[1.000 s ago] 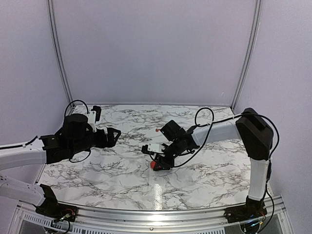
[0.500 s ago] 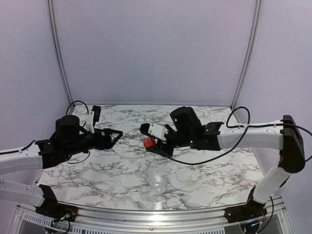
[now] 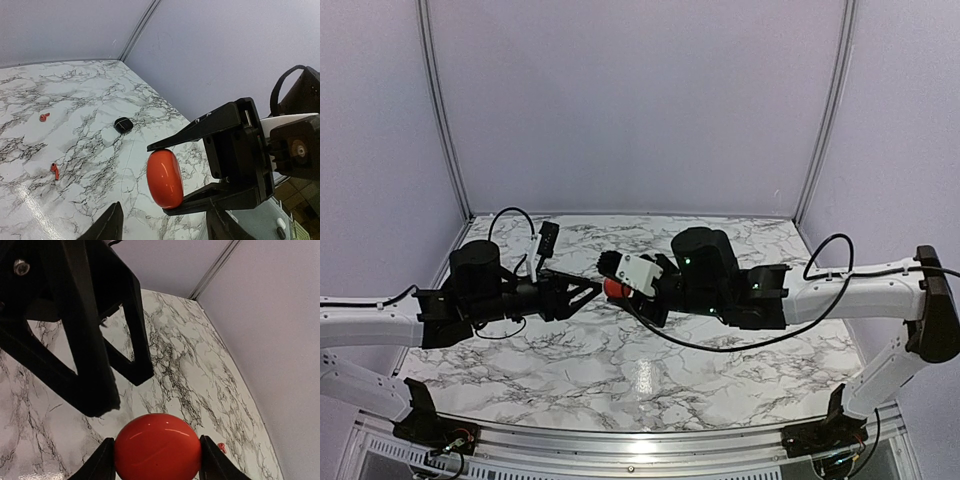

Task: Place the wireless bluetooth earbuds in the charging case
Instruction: Pass from the right arm to the left

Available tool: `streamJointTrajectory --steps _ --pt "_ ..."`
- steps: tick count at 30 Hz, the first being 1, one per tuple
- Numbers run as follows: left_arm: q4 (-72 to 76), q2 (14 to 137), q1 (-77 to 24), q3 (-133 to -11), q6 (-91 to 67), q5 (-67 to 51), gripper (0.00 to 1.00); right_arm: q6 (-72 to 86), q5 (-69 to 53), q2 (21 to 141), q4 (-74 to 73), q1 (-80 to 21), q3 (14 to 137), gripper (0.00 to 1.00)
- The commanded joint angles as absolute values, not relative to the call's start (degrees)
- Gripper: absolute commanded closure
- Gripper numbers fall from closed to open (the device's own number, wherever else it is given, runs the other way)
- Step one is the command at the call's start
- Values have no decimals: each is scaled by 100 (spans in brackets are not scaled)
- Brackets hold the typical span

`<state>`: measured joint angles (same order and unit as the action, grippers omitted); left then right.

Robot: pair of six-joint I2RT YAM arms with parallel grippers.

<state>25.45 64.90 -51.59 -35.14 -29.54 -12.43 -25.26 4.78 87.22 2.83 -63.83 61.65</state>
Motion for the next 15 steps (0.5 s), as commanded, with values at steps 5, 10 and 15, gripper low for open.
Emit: streamJointTrajectory --steps 5,10,15 --pt "2939 6847 -5232 -3808 -3108 -1138 47 -2323 834 8518 602 -6478 6151 52" --pt "3016 7017 -5331 -3931 -3103 -1156 49 -2304 784 8497 635 -6486 6161 52" --pt "3109 7185 -5370 -4034 -3129 -1178 51 -2276 662 8536 683 -6532 6144 52"
